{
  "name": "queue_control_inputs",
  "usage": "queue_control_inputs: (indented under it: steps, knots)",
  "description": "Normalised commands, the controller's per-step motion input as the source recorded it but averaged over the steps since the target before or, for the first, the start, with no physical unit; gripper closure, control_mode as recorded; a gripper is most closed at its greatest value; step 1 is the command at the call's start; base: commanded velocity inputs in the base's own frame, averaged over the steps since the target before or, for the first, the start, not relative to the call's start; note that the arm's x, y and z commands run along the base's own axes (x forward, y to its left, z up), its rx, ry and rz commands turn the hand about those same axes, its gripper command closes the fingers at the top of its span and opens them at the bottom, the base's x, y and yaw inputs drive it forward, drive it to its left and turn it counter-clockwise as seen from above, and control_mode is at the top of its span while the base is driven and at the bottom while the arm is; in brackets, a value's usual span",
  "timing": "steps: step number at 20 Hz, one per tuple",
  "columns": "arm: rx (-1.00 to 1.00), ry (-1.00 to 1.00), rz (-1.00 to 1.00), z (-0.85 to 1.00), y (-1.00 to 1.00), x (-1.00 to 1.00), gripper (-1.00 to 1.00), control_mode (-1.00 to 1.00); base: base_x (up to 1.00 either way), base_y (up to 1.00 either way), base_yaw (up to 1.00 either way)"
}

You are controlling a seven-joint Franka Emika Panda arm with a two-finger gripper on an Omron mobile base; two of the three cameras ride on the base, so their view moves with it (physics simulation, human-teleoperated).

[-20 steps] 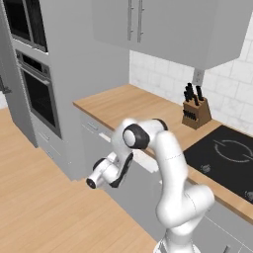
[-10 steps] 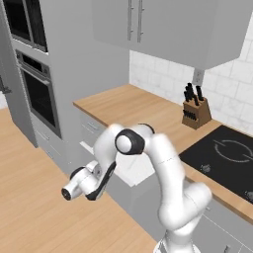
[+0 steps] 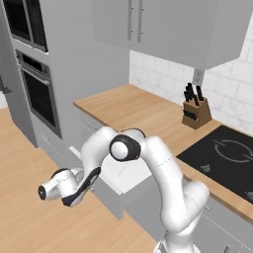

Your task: Take a straw from the drawer in front and place it inside the glass cup on the dining counter.

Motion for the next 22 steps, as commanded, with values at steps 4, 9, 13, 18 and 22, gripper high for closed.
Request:
queue_control_inputs:
  steps: [4, 9, 13, 18, 22]
  knots:
    - [0.43, 0.5, 0.0, 0.71, 0.03, -0.65, -1.0, -1.0, 0.0, 0.0, 0.0]
    - [0.38, 0.14, -0.02, 1.0, -0.53, -0.5, -1.0, -1.0, 0.0, 0.0, 0.0]
    - [0.3, 0.06, -0.09, 1.0, -0.99, -0.06, -1.0, -1.0, 0.0, 0.0, 0.0]
    - [0.25, 0.12, -0.11, 0.99, -0.96, 0.21, -1.0, -1.0, 0.0, 0.0, 0.0]
    - [0.14, 0.18, -0.08, 0.38, -0.62, 0.51, -1.0, -1.0, 0.0, 0.0, 0.0]
